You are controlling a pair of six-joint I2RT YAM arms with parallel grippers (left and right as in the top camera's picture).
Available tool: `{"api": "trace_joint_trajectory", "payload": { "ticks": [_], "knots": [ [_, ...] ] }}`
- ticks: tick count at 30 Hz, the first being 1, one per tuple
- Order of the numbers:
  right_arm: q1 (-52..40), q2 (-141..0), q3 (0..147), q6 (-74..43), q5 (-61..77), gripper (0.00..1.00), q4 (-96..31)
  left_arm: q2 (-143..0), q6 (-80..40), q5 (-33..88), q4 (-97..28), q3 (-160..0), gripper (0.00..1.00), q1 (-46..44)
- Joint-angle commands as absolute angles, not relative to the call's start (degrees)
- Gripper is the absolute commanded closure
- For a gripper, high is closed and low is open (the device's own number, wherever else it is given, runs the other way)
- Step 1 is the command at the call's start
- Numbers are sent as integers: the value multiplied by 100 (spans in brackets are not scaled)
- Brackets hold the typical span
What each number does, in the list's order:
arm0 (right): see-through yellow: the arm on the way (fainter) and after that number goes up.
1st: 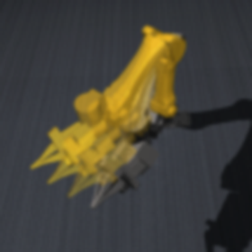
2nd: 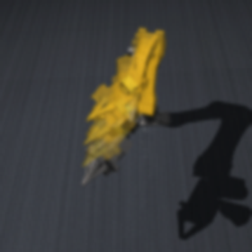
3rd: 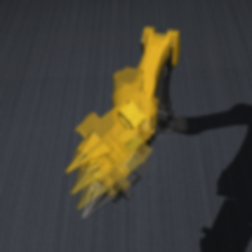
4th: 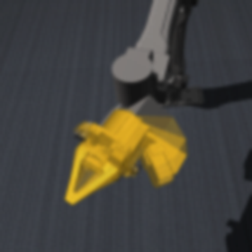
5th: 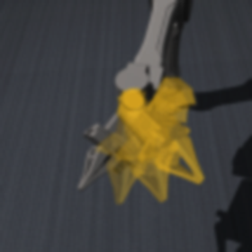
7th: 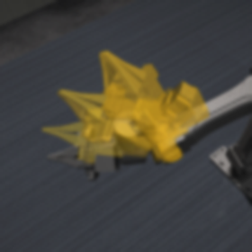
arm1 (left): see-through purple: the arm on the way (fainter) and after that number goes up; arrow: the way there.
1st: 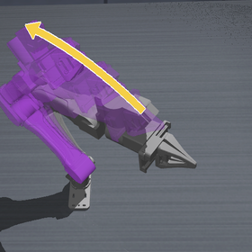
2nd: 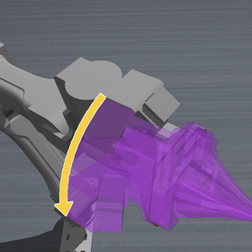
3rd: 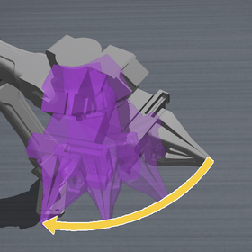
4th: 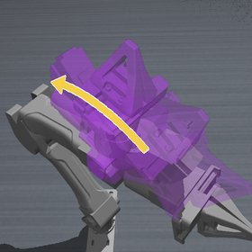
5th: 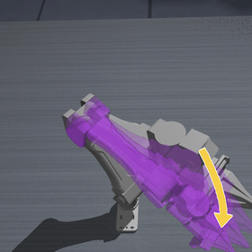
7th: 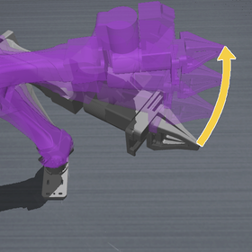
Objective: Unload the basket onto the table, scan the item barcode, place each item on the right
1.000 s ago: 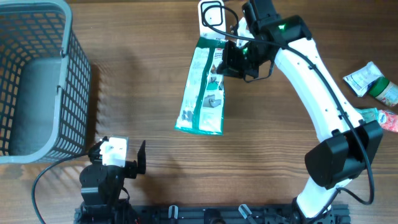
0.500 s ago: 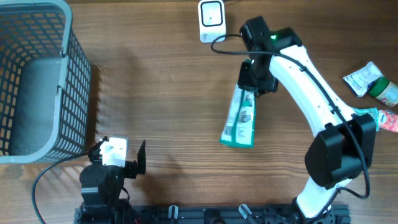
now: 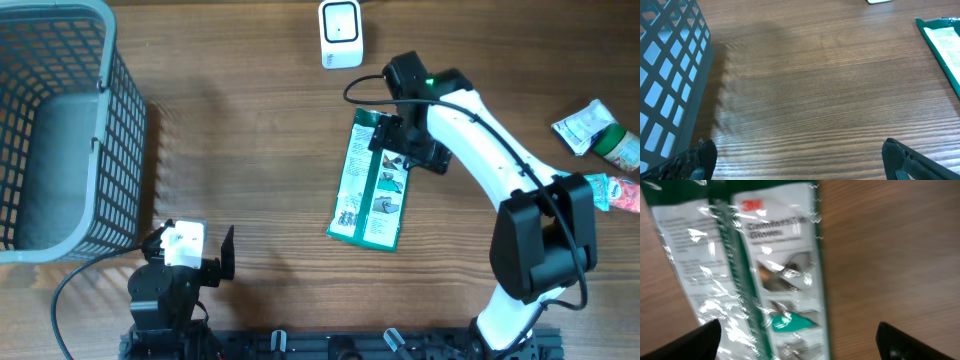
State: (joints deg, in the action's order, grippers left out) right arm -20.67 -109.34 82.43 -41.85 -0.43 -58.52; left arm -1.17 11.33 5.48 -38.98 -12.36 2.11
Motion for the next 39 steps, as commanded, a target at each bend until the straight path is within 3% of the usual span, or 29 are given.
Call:
{"api": "trace_joint_trajectory", "payload": {
  "ticks": [1, 8, 18, 19, 22, 23, 24, 30, 39],
  "knots": [
    [-2060, -11032, 7529, -4338, 781, 0, -5015, -91, 1199, 596, -3883, -1232, 0, 204],
    [-2071, -11218, 7417, -4189, 145, 1, -4624, -91, 1199, 596, -3883, -1232, 0, 204],
    [-2071, -12766, 7417, -3597, -139, 1, -4827, -91, 1199, 596, -3883, -1232, 0, 204],
    [-2071, -12947, 7417, -3597, -215, 5, -4871, -91, 1201, 596, -3883, -1232, 0, 204],
    [-2071, -13183, 7417, -3312, -64, 73, -4842, -91, 1201, 596, -3883, -1232, 0, 204],
    [-2071, -13183, 7417, -3293, 75, 91, -4821, -91, 1201, 596, -3883, -1232, 0, 204],
    [-2071, -13139, 7432, -3293, 213, 95, -4821, -91, 1199, 596, -3883, -1232, 0, 204],
    [-1981, -12735, 7876, -3258, 825, 95, -5118, -91, 1199, 596, -3883, -1232, 0, 204],
    [-1925, -11463, 8962, -4117, 871, 96, -6873, -91, 1199, 596, -3883, -1232, 0, 204]
  ]
}}
